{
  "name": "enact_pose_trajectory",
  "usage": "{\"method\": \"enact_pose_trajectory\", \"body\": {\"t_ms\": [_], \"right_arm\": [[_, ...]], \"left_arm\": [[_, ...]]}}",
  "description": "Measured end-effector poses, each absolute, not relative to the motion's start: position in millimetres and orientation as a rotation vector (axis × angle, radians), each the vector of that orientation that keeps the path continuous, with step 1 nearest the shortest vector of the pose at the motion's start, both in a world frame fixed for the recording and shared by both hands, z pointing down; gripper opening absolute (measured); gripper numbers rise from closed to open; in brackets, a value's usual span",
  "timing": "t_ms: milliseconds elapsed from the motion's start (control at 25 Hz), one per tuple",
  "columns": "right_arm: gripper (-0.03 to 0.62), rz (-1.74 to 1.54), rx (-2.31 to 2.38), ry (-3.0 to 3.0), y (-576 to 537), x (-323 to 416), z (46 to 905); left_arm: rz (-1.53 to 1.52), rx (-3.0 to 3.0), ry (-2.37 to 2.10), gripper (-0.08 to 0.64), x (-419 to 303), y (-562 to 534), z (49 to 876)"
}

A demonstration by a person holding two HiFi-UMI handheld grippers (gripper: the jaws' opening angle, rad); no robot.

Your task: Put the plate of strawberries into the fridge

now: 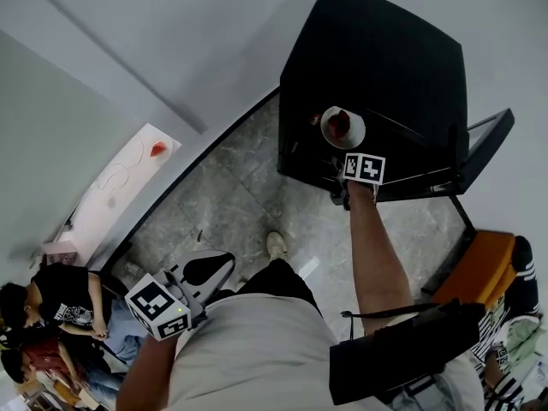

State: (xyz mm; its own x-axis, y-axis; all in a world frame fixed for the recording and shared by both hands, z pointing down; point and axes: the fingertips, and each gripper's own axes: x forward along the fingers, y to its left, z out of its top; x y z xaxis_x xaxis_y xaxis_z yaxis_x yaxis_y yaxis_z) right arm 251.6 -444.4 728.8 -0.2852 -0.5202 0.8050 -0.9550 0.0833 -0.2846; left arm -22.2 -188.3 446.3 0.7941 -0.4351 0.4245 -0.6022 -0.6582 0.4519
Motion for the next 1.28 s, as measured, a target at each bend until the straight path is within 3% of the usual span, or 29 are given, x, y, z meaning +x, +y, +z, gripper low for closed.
{"method": "enact_pose_trajectory", "body": {"t_ms": [200,280,480,1280], "right_arm": [[0.252,1.112,1.469,-1.915,-418.4,244.1,711.9],[0.148,1.076,1.455,-1.938,-415.7,243.4,707.1],[0.042,0.954,1.427,-1.995,-354.5,219.7,674.3],[0.020,0.860,1.088,-2.253,-57.7,47.9,562.5]], "left_arm": [[0.355,2.414,-0.734,0.018,-32.0,-174.2,444.0],[0.357,2.420,-0.717,0.018,-30.2,-178.9,443.3],[0.316,2.461,-0.676,0.018,-49.9,-138.3,435.3],[0.152,2.487,-0.661,0.018,-144.0,15.0,419.1]]}}
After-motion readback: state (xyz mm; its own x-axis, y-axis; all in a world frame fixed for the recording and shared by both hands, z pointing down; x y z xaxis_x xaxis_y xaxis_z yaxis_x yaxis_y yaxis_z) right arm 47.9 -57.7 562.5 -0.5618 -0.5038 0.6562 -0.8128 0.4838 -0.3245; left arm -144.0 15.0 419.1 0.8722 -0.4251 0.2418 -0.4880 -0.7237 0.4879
